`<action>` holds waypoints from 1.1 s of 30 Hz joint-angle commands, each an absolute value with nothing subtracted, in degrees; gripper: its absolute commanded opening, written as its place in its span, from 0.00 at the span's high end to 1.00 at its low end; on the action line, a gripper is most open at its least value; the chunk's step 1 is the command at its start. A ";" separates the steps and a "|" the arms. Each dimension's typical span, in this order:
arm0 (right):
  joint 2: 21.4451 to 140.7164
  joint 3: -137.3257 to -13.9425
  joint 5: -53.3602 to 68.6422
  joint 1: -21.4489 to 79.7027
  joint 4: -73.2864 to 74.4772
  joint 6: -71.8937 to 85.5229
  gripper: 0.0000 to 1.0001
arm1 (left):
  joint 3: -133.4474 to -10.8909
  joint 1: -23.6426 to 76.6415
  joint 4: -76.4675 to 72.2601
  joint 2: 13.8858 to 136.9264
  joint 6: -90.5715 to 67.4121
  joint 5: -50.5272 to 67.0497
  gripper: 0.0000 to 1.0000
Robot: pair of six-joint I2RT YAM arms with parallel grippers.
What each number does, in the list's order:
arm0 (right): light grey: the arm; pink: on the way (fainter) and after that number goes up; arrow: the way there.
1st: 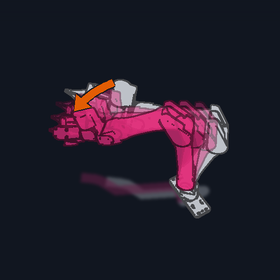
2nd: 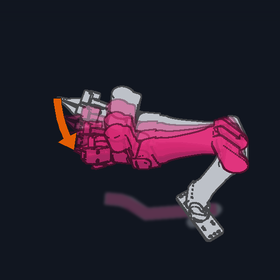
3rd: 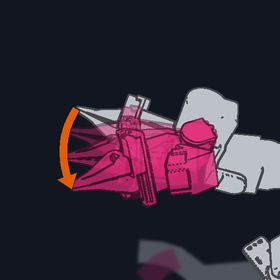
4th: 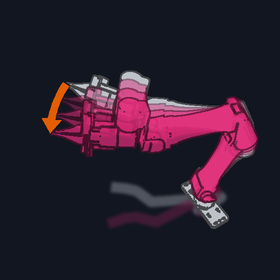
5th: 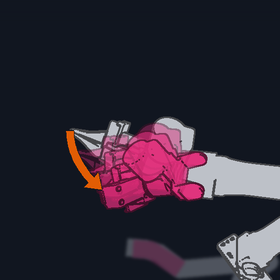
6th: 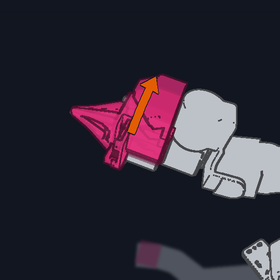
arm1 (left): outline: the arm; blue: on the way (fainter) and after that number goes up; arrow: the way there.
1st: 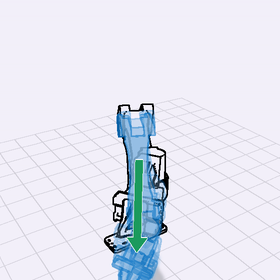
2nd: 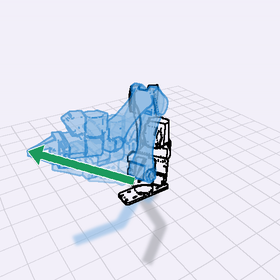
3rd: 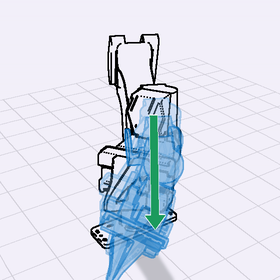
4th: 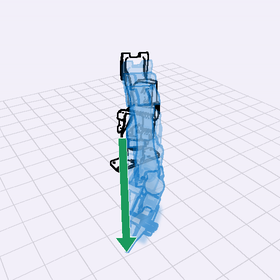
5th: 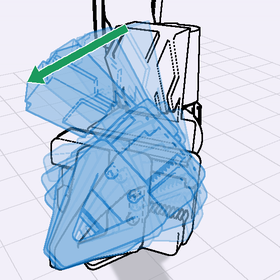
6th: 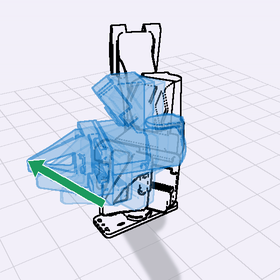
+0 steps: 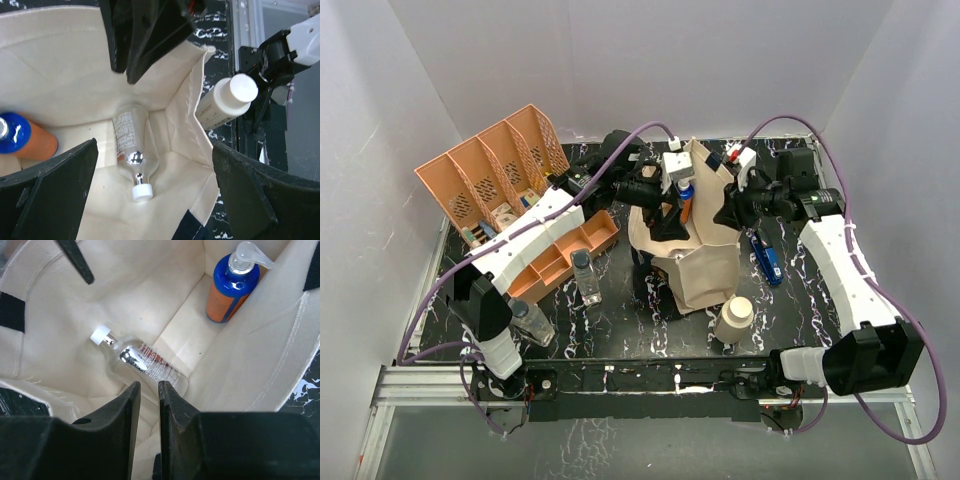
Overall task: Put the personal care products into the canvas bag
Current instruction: Adjust the care product in the canvas bag.
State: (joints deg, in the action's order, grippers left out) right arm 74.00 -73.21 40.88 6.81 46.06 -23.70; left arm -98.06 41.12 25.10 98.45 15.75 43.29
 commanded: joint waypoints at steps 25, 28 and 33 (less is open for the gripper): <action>70.16 -61.71 28.74 6.94 51.97 -34.32 0.77 | -77.42 59.83 28.84 102.89 29.73 36.78 0.99; 71.35 -62.49 30.35 6.94 50.62 -34.18 0.69 | -77.21 59.77 28.90 103.88 31.02 35.52 0.99; 73.59 -63.46 32.98 7.02 48.12 -35.04 0.63 | -76.95 59.77 28.21 105.98 32.63 32.35 0.94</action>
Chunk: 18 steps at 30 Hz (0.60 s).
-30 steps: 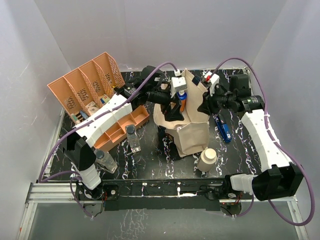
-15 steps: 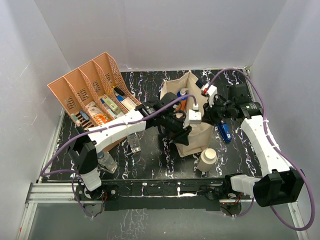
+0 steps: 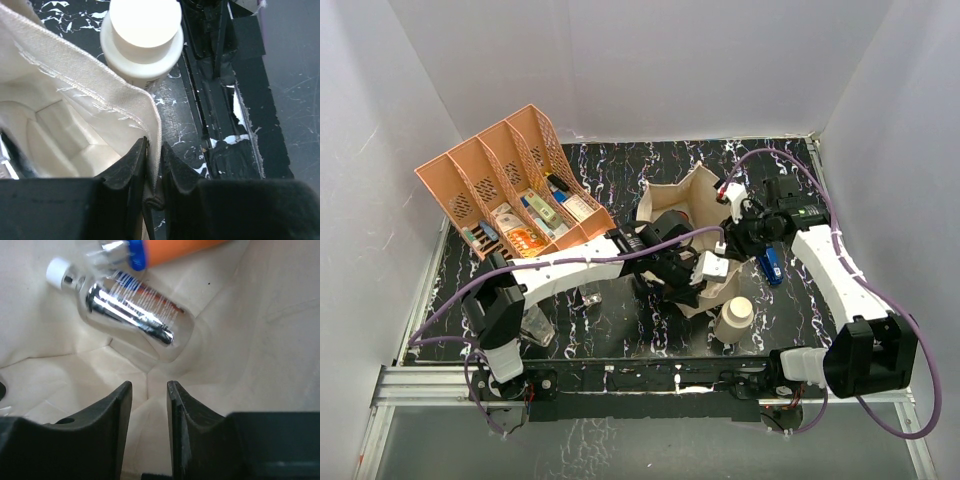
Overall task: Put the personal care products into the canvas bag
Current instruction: Adjust the care product in the canvas bag.
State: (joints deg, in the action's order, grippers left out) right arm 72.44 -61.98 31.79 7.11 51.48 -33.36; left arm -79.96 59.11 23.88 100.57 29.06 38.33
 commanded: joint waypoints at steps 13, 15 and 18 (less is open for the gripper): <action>76.55 -57.09 31.35 9.77 39.63 -38.42 0.54 | -77.53 59.22 32.75 106.86 34.42 29.68 0.64; 77.15 -55.80 29.60 9.84 39.63 -39.78 0.53 | -76.84 59.20 33.58 106.44 34.53 29.48 0.59; 77.68 -54.14 26.85 9.80 40.08 -41.93 0.49 | -75.65 59.06 35.40 105.22 35.58 28.15 0.50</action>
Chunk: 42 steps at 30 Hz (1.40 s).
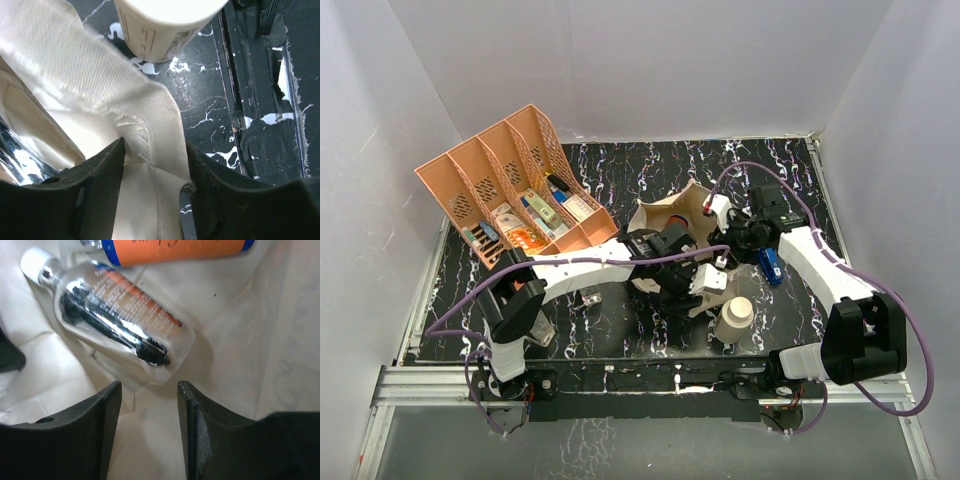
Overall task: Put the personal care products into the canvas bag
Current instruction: Adjust the care product in the canvas bag.
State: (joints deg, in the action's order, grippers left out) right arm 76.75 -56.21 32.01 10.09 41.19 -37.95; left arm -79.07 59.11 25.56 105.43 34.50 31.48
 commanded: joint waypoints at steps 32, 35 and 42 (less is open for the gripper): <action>92.25 -55.58 26.33 26.74 25.80 -47.81 0.12 | -66.72 49.60 46.98 92.20 47.55 40.65 0.35; 94.10 -54.14 23.48 27.76 24.24 -48.12 0.13 | -64.24 49.60 45.72 91.71 47.74 41.32 0.35; 98.45 -51.60 20.74 27.99 21.26 -49.36 0.13 | -60.39 49.64 45.07 91.23 49.65 42.41 0.36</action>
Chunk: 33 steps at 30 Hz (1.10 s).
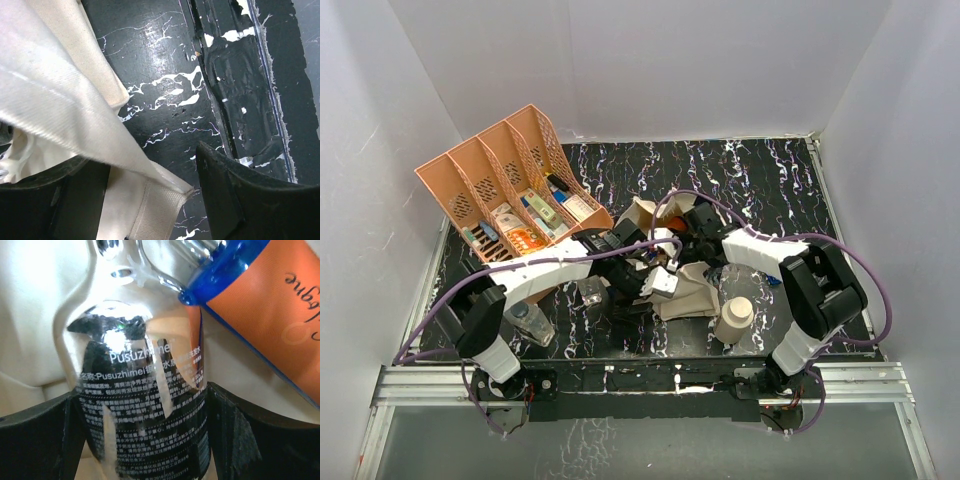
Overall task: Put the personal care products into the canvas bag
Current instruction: Adjust the care product in the canvas bag.
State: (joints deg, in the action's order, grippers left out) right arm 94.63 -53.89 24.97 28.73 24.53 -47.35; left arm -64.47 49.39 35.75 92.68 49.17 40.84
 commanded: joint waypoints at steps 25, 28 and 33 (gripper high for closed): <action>84.04 -57.81 34.32 25.09 19.85 -35.40 0.92 | -83.91 36.53 56.90 88.49 46.40 43.84 0.24; 83.92 -59.96 34.53 24.96 20.80 -34.38 0.92 | -86.41 35.72 55.89 88.23 43.78 43.05 0.22; 84.20 -64.97 34.90 24.46 22.89 -31.87 0.92 | -88.78 33.19 50.88 87.84 37.42 43.94 0.22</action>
